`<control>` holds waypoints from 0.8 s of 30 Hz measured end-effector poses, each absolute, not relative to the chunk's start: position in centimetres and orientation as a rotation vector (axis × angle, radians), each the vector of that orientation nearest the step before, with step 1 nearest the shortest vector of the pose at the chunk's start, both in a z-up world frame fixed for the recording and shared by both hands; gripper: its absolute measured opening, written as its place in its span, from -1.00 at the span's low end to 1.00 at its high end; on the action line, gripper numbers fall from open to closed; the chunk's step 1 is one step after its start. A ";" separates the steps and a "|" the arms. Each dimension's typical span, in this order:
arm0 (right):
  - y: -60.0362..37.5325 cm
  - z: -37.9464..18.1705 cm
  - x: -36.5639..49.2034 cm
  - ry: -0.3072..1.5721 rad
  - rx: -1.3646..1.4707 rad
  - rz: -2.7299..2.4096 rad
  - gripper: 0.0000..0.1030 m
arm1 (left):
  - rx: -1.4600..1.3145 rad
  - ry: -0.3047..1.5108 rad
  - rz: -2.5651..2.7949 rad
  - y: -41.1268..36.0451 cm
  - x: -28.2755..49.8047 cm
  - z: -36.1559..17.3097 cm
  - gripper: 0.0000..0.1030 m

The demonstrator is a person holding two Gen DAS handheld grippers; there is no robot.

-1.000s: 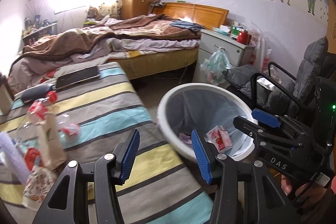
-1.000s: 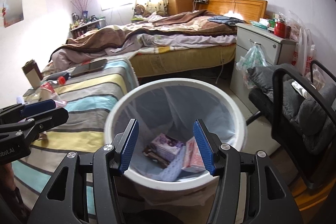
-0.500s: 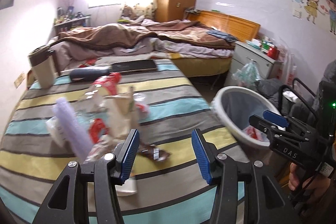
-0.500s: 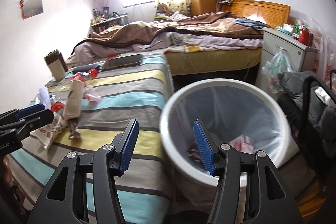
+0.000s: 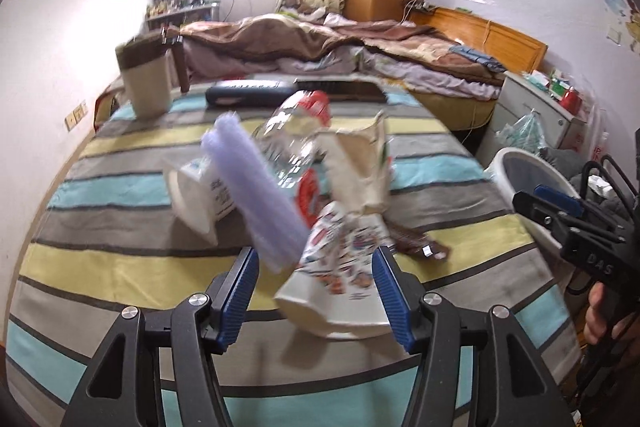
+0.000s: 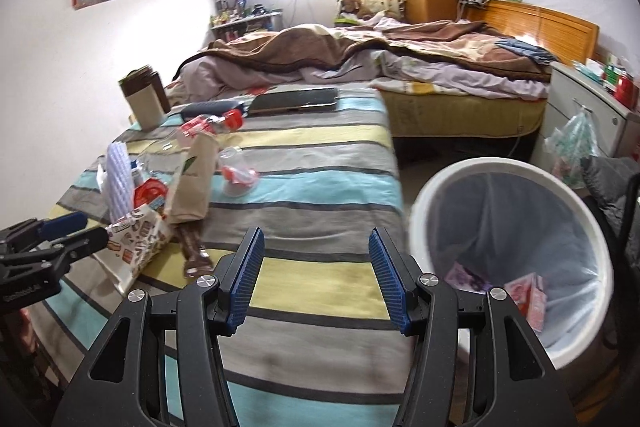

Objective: Collect trash
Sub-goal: 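Move both grippers back toward the remaining trash on the bed, then grasp the patterned paper cup with the left gripper while the right grasps the brown sachet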

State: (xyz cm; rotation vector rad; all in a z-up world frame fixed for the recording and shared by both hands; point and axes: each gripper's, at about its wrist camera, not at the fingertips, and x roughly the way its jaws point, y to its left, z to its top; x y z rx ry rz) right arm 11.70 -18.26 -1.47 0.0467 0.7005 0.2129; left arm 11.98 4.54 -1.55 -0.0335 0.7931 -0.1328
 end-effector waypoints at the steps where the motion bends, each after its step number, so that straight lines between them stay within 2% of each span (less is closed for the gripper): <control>1: -17.9 -1.5 11.7 0.704 0.041 0.225 0.09 | -0.040 0.804 -0.130 4.9 12.3 -1.9 0.14; 17: -14.6 -2.4 12.7 0.776 -0.014 0.285 0.09 | -0.127 0.892 -0.244 5.2 15.2 -4.7 0.13; 19: -14.5 -2.5 12.9 0.780 -0.013 0.284 0.09 | -0.135 0.891 -0.249 5.2 15.2 -4.7 0.03; 20: -14.4 -2.5 12.9 0.782 -0.013 0.287 0.09 | -0.140 0.888 -0.256 5.2 15.1 -4.7 -0.07; 21: -14.3 -2.5 12.9 0.783 -0.014 0.289 0.09 | -0.149 0.887 -0.263 5.3 15.1 -4.7 -0.27; 24: -13.9 -2.6 12.9 0.787 -0.019 0.297 0.09 | -0.163 0.879 -0.273 5.6 14.7 -4.5 -0.49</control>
